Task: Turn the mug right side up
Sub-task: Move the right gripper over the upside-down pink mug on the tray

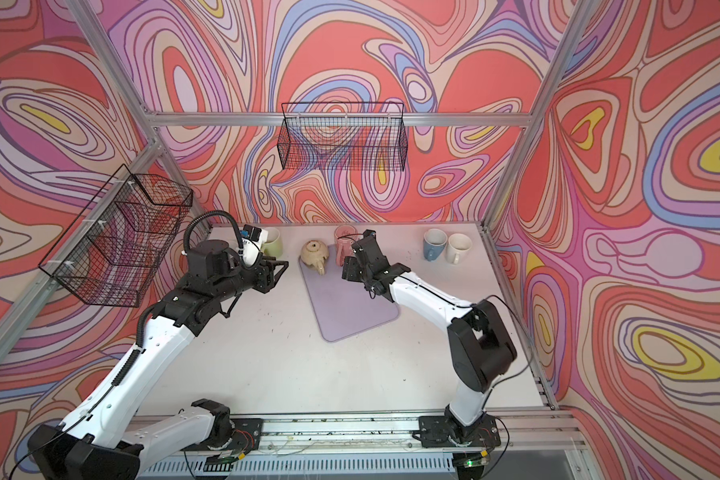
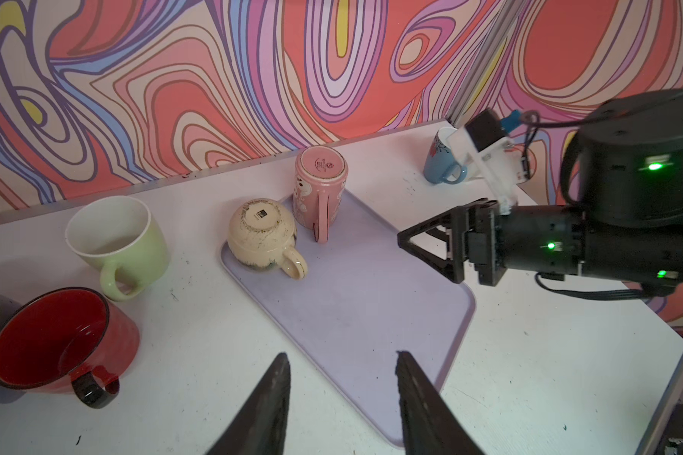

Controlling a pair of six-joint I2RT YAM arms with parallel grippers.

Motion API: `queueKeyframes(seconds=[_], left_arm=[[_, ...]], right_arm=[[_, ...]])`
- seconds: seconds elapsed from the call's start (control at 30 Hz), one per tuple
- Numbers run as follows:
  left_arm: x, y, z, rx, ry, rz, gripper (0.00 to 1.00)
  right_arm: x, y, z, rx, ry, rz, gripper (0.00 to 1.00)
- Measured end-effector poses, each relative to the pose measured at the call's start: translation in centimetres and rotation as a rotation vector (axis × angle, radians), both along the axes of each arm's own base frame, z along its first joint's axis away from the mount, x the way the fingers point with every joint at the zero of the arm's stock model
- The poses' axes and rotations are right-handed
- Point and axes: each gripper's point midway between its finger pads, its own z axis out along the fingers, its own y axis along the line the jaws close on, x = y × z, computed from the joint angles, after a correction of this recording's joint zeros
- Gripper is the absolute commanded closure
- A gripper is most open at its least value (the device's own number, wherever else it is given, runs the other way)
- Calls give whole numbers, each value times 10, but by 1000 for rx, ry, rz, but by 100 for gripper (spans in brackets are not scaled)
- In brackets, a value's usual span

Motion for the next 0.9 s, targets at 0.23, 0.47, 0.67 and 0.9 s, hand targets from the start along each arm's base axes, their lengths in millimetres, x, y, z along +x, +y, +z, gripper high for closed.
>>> queueKeyframes(seconds=[0.23, 0.47, 0.67, 0.9], left_arm=[[1, -2, 2, -27, -4, -3, 55], [2, -5, 3, -50, 2, -8, 56], [4, -8, -1, -59, 20, -17, 57], [7, -9, -7, -65, 42, -18, 57]], right_arm=[[35, 17, -48, -86, 60, -43, 26], [58, 28, -66, -97, 69, -74, 29], [75, 36, -76, -88, 66, -102, 30], [87, 34, -99, -119, 69, -159, 32]])
